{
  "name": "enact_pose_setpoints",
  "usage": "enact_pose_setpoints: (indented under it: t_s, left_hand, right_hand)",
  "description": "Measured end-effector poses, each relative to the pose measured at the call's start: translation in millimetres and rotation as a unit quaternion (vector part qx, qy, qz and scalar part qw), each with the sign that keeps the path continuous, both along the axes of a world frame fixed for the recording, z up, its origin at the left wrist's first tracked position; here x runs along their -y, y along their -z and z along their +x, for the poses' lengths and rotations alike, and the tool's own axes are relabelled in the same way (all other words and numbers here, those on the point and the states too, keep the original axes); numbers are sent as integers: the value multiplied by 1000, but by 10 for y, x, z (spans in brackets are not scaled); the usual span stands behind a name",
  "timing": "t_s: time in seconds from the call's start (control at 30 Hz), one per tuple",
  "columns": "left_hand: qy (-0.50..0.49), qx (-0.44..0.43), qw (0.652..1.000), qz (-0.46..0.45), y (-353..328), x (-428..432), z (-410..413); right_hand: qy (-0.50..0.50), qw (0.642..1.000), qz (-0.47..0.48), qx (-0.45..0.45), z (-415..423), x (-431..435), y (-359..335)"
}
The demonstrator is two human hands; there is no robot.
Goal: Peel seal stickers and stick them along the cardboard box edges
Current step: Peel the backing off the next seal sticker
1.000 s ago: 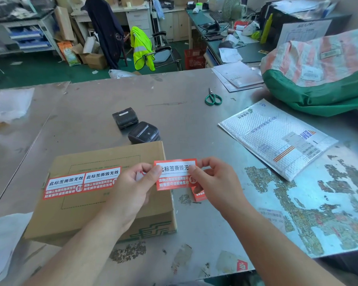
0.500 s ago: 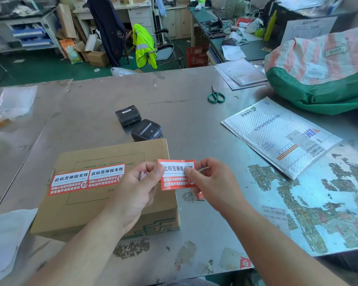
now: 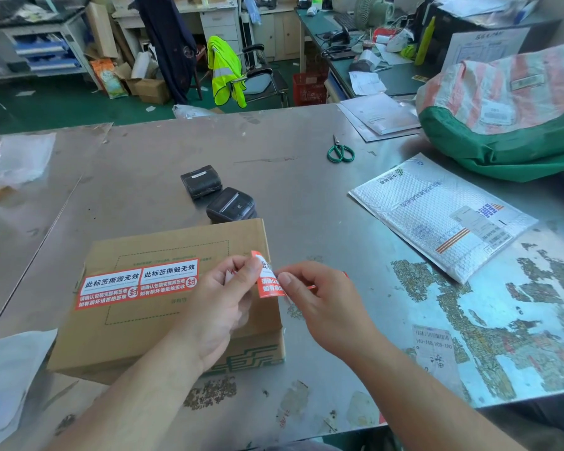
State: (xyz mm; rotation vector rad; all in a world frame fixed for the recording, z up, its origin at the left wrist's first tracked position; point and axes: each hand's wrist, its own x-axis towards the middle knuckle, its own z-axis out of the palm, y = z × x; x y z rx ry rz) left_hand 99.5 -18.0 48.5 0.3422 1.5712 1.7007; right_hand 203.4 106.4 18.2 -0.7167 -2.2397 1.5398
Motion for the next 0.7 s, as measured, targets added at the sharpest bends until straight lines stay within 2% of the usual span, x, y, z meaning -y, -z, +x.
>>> enact_pose_setpoints:
  t_s: [0.3,0.47,0.7]
  left_hand:
    - [-25,29,999,31,51,64,-107]
    - [3,26,997,75,73,116,-164]
    - [23,19,996,85,100,152,-213]
  right_hand:
    - [-95,990,-67,-86,-22,41,-47]
    - [-124,984,-71,-108,-55,53,-50]
    - [-133,978,-84,-137,-67,52,-78]
